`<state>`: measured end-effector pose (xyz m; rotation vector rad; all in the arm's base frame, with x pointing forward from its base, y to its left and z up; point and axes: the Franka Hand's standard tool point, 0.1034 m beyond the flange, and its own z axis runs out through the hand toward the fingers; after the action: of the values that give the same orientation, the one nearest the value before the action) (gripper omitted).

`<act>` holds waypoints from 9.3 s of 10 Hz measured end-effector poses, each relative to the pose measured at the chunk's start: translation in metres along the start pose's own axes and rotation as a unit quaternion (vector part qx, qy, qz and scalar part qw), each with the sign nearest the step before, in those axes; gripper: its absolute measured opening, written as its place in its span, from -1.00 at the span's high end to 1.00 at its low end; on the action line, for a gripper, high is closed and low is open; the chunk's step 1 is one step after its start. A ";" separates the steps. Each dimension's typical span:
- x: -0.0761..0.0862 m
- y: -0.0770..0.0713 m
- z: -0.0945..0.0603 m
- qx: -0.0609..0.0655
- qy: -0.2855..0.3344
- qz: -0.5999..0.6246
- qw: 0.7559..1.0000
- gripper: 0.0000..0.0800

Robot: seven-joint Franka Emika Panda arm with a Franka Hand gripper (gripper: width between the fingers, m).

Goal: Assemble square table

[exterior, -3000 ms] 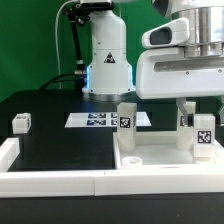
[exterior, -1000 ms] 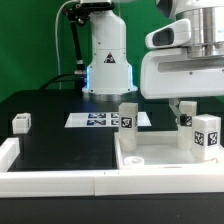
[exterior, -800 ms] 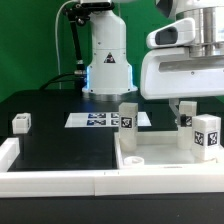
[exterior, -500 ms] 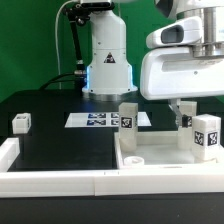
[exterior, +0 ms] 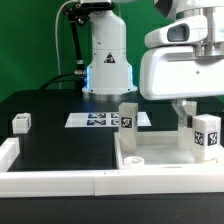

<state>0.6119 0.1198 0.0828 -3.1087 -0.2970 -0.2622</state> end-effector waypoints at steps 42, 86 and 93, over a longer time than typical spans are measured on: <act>-0.002 0.000 0.001 -0.010 0.005 0.013 1.000 0.03; -0.005 0.003 0.001 -0.022 0.005 -0.060 0.998 -0.31; -0.004 0.004 0.001 -0.020 0.009 0.031 0.999 0.27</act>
Offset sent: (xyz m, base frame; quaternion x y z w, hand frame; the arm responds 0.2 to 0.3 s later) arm 0.0000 0.0000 0.0000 0.0000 0.0000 0.0650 0.9979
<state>0.6085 0.1153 0.0816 -3.1467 -0.1977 -0.2981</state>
